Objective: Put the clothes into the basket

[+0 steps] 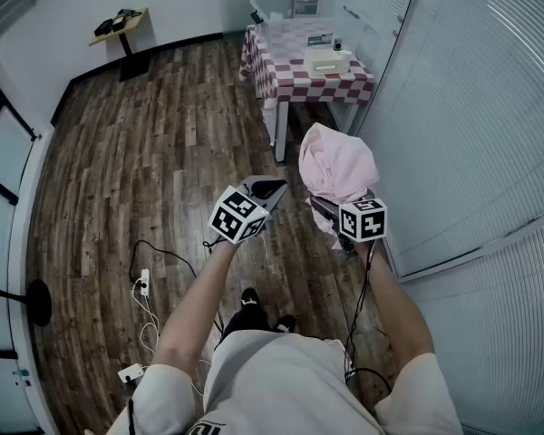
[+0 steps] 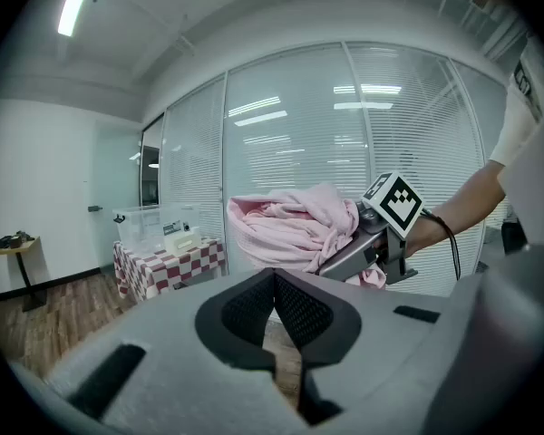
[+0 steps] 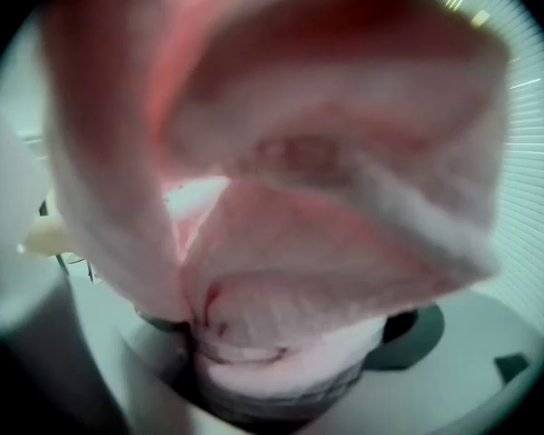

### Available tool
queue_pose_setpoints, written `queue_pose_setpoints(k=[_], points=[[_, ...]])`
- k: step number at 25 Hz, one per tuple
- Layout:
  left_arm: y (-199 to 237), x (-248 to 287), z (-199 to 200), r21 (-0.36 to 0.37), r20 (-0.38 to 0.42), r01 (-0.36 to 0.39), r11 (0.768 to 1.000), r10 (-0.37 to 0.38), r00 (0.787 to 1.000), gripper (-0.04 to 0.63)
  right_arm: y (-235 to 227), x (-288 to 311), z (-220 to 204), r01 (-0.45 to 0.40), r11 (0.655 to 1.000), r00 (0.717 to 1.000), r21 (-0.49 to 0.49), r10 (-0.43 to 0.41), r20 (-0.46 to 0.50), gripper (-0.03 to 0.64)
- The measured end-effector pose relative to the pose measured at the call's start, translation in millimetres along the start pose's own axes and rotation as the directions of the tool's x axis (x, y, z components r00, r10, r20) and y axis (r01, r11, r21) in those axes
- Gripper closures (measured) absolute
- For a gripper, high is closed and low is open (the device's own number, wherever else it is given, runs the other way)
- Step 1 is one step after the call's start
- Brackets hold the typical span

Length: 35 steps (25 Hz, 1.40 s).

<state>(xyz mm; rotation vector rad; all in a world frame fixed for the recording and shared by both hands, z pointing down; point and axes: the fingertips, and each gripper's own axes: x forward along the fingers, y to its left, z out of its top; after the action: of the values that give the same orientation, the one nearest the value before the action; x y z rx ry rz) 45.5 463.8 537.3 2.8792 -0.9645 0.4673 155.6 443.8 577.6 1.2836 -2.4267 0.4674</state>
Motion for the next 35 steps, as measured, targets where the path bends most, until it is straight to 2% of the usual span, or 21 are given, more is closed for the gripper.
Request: queue_pose_setpoints(k=[16,21,28,35], points=[[5,-1,-1,-0.006,-0.01,-0.031,1.0,0.031,0.999,0.588,3,4,3,-0.021,1.0,1.0,-0.02,0.021,-0.009,0.073],[14,0,-1,-0.013,-0.013,-0.035,0.999,0.034,0.999,0.588,2,12,9,-0.041,0.999,0.999,0.01,0.041,0.002,0.072],[51,19,3,-0.015,-0.008,-0.028,1.0,0.028,1.0,0.588,-9,42,30,-0.046,0.999,0.999,0.012,0.046,0.012,0.072],[118,58,11,-0.009,-0.01,0.008,1.0,-0.008,1.0,0.588,-41,92,63,-0.015,0.999,1.0,0.047,0.014,0.023,0.073]])
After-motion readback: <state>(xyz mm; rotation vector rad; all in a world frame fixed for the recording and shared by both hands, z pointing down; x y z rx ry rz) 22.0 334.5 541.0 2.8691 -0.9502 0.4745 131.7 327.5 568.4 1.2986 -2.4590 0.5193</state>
